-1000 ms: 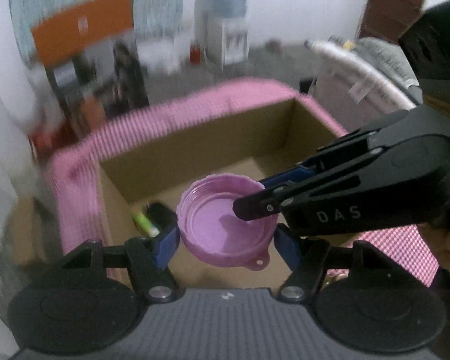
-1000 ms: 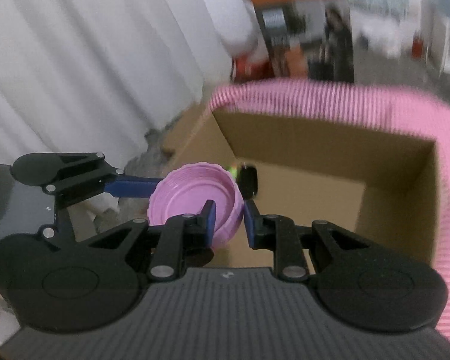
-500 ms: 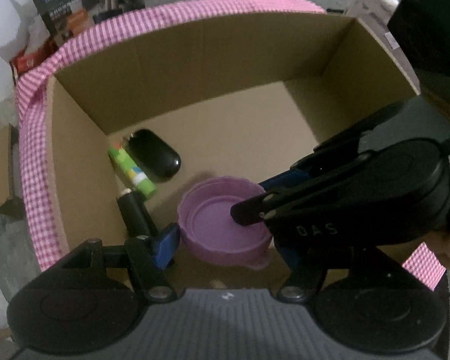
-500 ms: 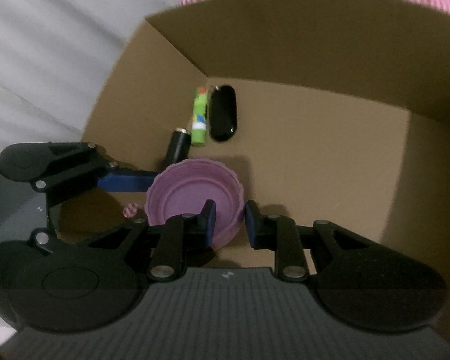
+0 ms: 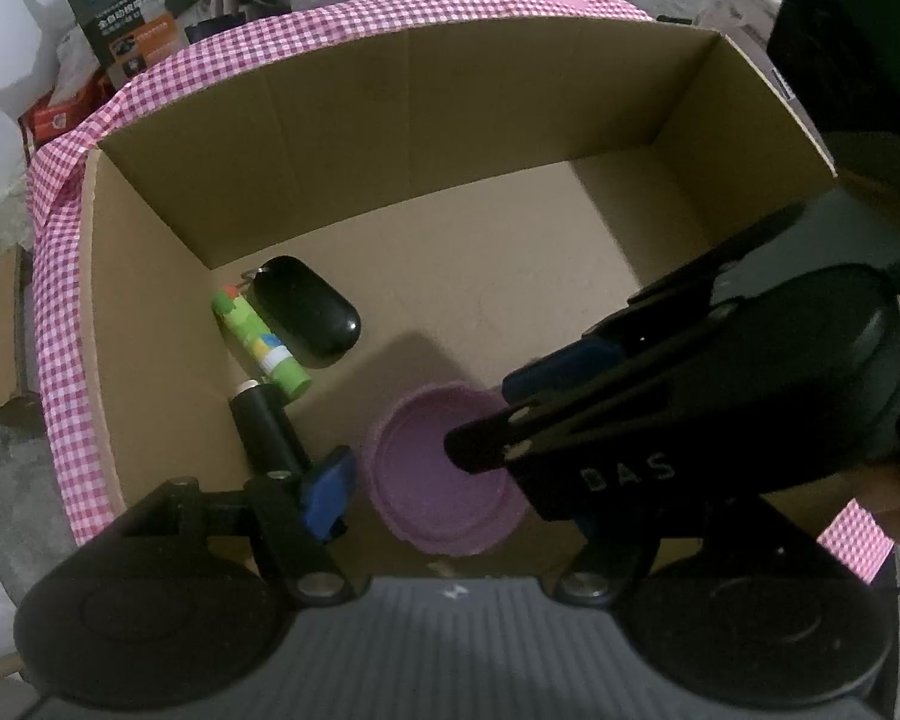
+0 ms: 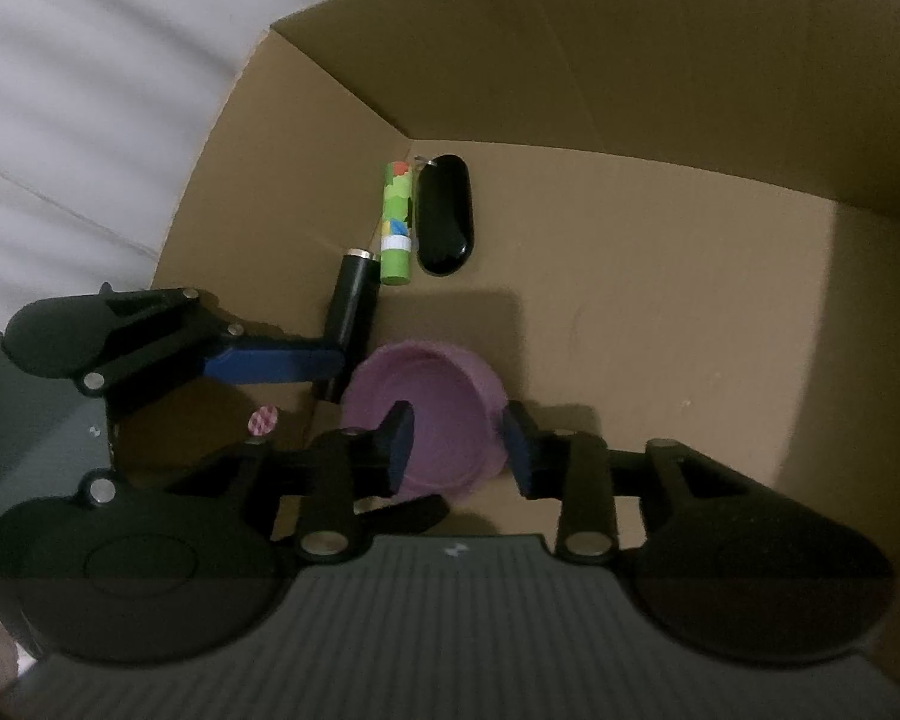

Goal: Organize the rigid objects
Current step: 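Lower the pink lid into the box and open the right tool, then withdraw the right tool from the box toward the black tape roll, then grasp the black electrical tape roll by its rim with the right tool, then lift the tape roll with the right tool and lower it into the box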

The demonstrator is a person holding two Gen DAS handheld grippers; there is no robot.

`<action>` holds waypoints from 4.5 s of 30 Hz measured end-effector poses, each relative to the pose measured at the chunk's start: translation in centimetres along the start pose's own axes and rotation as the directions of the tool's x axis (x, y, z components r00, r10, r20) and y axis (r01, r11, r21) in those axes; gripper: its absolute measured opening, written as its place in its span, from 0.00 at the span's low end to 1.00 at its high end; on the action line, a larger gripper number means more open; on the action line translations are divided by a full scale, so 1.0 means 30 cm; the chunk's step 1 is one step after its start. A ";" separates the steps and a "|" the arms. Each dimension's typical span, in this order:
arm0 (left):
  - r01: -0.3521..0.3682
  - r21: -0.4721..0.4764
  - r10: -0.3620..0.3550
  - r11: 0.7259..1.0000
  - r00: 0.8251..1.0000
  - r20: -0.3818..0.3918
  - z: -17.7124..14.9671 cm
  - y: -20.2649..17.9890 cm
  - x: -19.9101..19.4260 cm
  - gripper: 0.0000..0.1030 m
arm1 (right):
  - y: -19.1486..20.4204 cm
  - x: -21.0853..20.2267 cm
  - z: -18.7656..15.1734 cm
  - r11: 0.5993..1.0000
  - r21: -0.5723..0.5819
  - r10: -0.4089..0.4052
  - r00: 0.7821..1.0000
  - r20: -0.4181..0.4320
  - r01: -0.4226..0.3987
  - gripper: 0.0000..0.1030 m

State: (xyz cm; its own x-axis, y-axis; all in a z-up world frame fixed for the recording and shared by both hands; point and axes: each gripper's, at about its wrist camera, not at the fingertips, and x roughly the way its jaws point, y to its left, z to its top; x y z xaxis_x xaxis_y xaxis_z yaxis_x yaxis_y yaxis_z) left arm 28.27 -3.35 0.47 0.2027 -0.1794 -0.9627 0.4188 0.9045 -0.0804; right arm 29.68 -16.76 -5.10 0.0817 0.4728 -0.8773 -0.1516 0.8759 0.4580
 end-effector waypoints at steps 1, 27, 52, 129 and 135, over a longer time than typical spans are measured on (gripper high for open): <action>-0.001 0.000 0.001 1.000 1.000 0.003 0.000 -0.001 -0.001 0.72 | 0.000 -0.001 -0.001 1.000 0.002 0.001 1.000 0.002 -0.001 0.34; -0.076 0.097 0.014 0.992 0.850 0.527 -0.368 -0.124 -0.546 0.95 | 0.136 -0.721 -0.507 0.990 -0.140 0.089 0.796 0.598 -0.005 0.59; -0.145 0.115 0.098 0.983 0.933 0.346 -0.771 -0.280 -0.035 0.76 | 0.203 -0.059 -0.857 0.992 -0.099 -0.041 0.938 0.343 0.079 0.35; -0.152 0.184 0.018 0.971 0.815 0.579 -0.364 -0.328 -0.459 0.65 | 0.307 -0.597 -0.576 0.958 -0.197 -0.050 0.799 0.599 0.208 0.21; -0.063 0.135 0.004 0.989 0.918 0.396 -0.106 -0.181 -0.359 0.65 | 0.172 -0.525 -0.258 0.989 -0.126 -0.009 0.890 0.457 0.075 0.21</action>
State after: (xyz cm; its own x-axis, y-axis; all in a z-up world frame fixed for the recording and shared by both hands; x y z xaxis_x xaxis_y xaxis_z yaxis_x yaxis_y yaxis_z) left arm 20.99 -5.10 10.44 0.5384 -0.3139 -0.7820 0.5206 0.8537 0.0157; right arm 19.99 -20.41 9.98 0.5241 0.4561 -0.7192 -0.2682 0.8899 0.3689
